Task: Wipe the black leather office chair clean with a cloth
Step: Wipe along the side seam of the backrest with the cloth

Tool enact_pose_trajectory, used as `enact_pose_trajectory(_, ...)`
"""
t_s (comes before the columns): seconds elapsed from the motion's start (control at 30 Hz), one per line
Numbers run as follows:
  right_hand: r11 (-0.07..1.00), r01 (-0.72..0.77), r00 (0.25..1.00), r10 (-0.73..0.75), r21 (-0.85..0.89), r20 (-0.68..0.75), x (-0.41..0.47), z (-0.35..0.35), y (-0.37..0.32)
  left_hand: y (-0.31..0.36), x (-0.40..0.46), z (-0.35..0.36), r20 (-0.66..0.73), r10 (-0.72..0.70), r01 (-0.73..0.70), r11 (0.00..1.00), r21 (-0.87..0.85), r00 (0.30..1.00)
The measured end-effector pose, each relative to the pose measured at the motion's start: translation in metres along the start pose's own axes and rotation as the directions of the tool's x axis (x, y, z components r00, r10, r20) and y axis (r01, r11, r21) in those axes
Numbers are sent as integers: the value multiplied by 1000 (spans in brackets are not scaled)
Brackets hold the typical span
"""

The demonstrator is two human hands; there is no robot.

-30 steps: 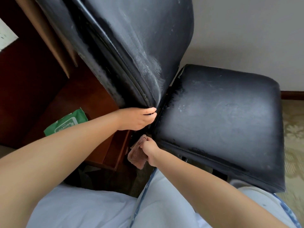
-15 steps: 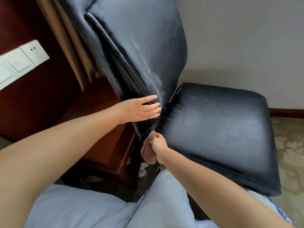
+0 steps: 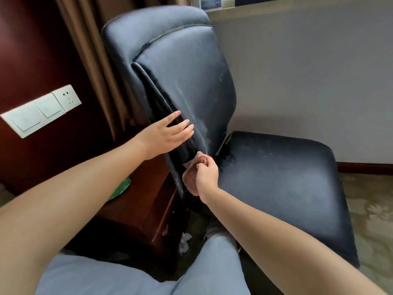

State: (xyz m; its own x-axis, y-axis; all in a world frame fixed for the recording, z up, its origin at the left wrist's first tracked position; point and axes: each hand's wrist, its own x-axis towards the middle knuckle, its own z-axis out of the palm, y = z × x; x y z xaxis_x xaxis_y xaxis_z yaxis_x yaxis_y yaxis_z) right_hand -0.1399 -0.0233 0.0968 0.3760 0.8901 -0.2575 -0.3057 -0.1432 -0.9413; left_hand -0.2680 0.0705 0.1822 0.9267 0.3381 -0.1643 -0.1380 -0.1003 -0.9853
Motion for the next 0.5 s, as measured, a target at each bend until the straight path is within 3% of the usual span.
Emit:
enact_pose_trajectory(0.27,961,275,959,-276,31,69,-8,21,-61,-28,-21,13,-38,-388,388,922,-11,921)
enact_pose_trajectory(0.5,938,343,933,-346,43,100,-14,33,-90,-54,-38,15,-56,-455,452,890,-56,889)
